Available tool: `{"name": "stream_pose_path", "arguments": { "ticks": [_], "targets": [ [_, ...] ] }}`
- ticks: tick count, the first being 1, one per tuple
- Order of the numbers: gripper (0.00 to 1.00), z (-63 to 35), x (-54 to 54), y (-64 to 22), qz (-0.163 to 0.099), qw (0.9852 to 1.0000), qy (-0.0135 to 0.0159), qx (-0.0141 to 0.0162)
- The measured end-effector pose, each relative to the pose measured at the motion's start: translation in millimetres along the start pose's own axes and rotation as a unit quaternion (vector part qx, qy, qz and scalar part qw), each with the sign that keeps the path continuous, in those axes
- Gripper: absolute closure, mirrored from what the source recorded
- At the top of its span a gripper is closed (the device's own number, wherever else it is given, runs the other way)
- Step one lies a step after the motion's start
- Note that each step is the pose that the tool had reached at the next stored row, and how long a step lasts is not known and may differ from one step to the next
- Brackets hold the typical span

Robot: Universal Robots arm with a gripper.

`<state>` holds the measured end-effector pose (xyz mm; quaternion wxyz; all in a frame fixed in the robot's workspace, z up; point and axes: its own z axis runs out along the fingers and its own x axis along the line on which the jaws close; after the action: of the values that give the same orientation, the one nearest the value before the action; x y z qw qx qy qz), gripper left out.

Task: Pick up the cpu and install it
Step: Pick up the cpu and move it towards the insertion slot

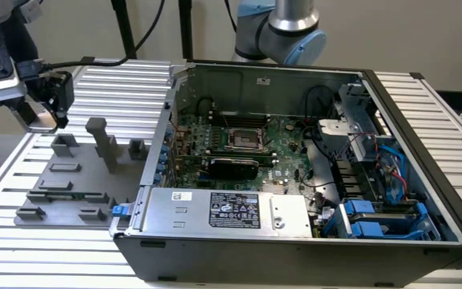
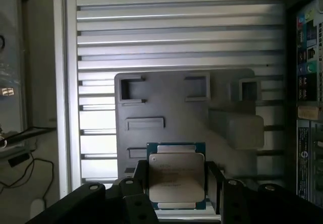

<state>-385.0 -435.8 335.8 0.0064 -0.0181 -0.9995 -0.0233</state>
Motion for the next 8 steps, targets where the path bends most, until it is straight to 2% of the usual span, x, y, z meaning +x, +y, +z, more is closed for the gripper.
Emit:
{"name": "stream_pose_path", "arguments": {
  "ticks": [3, 8],
  "targets": [
    [0.45, -13.7, -9.2, 1.0, -0.002, 1.0000, 0.0015, 0.0000],
    [0.45, -35.6, -30.7, 2.8, -0.003, 1.0000, 0.0050, -0.0009]
  ]
}}
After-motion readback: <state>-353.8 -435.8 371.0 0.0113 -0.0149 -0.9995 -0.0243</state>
